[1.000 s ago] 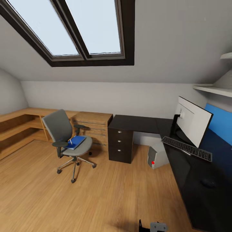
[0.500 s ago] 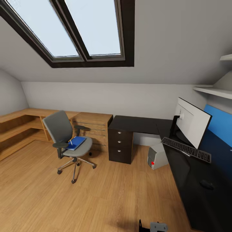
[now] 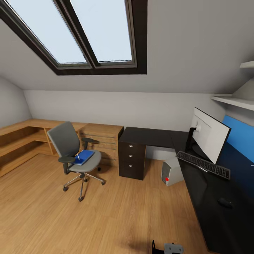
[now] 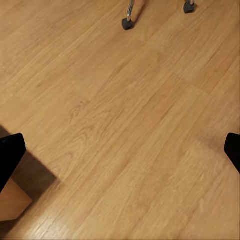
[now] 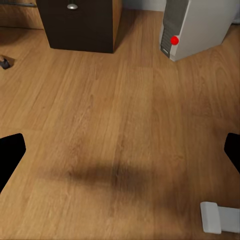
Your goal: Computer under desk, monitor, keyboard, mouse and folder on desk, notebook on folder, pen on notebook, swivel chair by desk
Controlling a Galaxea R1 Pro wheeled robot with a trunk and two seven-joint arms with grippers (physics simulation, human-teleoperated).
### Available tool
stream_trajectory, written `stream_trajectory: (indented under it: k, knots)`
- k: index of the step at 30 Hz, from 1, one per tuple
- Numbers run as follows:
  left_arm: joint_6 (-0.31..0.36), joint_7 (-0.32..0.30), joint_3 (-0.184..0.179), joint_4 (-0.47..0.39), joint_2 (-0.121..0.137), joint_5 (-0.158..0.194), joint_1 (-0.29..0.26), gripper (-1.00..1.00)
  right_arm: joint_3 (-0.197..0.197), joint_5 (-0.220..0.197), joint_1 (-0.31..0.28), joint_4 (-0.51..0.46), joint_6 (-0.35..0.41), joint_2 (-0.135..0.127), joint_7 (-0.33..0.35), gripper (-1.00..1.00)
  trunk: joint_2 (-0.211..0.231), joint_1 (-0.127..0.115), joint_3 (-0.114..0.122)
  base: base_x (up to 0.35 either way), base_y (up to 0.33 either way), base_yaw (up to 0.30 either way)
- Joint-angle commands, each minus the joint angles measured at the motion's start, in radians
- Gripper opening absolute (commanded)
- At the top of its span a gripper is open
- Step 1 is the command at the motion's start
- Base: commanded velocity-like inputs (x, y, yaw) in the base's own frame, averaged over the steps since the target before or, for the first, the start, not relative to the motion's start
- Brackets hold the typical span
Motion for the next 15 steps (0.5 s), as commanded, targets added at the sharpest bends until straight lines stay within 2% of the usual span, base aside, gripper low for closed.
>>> stream_trajectory:
  k: [1,15]
  knots:
    - [-0.006,0.006,-0.007,0.000,0.001,0.011,-0.001,1.00,-0.006,0.011,-0.001,0.002,-0.003,0.000,-0.006,1.00,0.006,-0.004,0.002,0.000,0.000,0.000]
    - [-0.006,0.005,-0.006,0.000,0.001,0.009,-0.001,1.00,-0.006,0.011,-0.001,0.002,-0.011,0.000,-0.006,1.00,0.097,-0.054,0.056,0.000,0.000,0.000]
